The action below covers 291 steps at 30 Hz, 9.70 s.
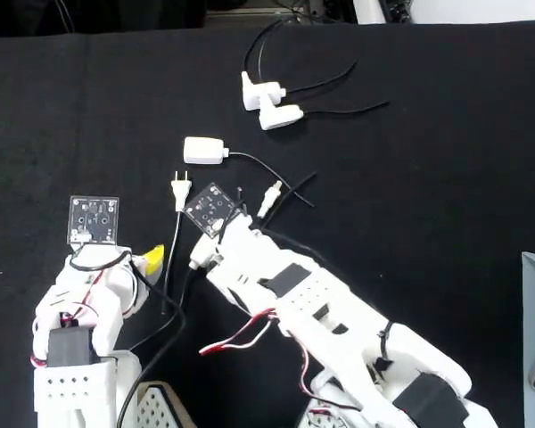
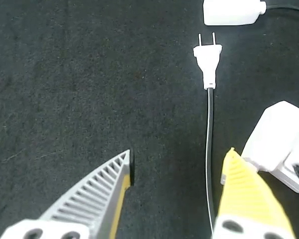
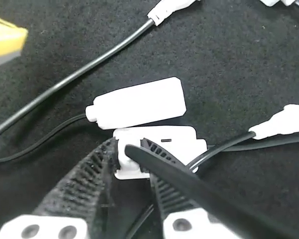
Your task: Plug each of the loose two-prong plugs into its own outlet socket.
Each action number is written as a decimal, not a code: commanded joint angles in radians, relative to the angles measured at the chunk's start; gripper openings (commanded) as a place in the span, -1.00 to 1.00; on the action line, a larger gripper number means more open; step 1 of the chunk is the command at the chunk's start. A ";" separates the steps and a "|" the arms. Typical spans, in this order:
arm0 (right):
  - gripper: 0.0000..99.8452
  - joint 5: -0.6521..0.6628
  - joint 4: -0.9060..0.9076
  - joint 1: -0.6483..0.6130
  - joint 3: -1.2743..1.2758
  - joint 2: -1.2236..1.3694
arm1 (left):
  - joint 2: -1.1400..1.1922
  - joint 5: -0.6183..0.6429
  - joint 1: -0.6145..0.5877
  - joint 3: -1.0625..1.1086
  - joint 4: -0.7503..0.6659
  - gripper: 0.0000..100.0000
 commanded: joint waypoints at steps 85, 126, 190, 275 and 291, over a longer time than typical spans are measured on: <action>-0.70 -0.568 0.585 0.511 -1.070 0.754 | -0.008 0.026 -0.044 0.104 -0.141 -0.42; -0.81 -0.601 0.537 0.531 -1.115 0.792 | -0.008 0.025 -0.044 0.104 -0.141 -0.42; -0.73 -0.595 0.646 0.477 -1.178 0.880 | -0.008 0.025 -0.044 0.105 -0.143 -0.42; -0.86 0.095 0.729 0.132 -0.444 0.239 | -0.008 0.023 -0.051 0.124 -0.166 -0.42; -0.74 0.058 0.973 0.133 -0.696 0.506 | -0.008 0.023 -0.053 0.124 -0.164 -0.42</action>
